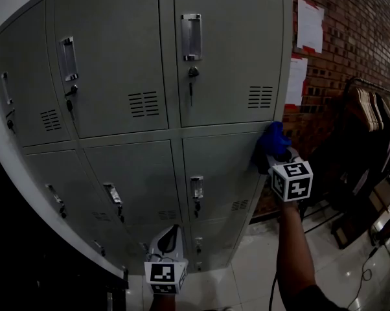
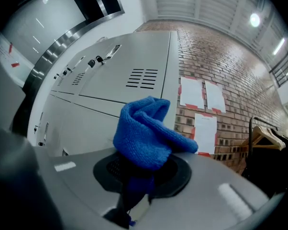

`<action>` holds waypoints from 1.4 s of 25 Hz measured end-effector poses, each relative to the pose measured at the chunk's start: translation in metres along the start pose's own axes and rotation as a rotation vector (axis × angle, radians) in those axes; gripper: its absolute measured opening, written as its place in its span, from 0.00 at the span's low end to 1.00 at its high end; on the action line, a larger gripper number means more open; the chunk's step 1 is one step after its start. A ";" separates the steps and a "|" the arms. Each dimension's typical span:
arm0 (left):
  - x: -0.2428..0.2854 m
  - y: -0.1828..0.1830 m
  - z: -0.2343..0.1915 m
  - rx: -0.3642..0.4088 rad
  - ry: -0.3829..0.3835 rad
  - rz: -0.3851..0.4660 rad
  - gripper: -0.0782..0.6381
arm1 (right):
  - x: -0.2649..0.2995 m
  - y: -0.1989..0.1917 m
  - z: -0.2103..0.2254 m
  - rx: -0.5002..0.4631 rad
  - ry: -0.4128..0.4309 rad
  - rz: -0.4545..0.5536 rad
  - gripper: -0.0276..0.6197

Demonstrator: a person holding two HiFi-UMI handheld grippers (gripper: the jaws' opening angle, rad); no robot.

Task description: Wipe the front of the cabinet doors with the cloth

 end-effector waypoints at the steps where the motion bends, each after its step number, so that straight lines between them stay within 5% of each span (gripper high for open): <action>1: 0.000 0.001 0.001 0.000 -0.002 0.004 0.13 | -0.002 0.000 -0.001 -0.003 -0.002 -0.002 0.16; 8: -0.005 0.005 -0.002 0.002 0.008 0.013 0.13 | -0.023 0.008 -0.074 0.023 0.110 0.071 0.16; 14: -0.013 0.011 -0.009 0.023 0.035 0.028 0.13 | -0.003 -0.019 -0.173 0.023 0.276 0.013 0.16; 20: -0.023 0.000 -0.025 0.034 0.073 -0.005 0.13 | 0.023 -0.030 -0.218 0.000 0.344 -0.029 0.16; 35: -0.027 0.005 -0.038 -0.017 0.084 0.007 0.13 | 0.024 -0.040 -0.180 -0.002 0.253 -0.026 0.15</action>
Point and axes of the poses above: the fingertips, and each gripper's own axes: x forward along the fingers, z to its right, y out of its top, the point moved 1 cm from there along -x, backward along the fingers, and after that the axes turned 9 degrees about x, right-handed, at the moved point
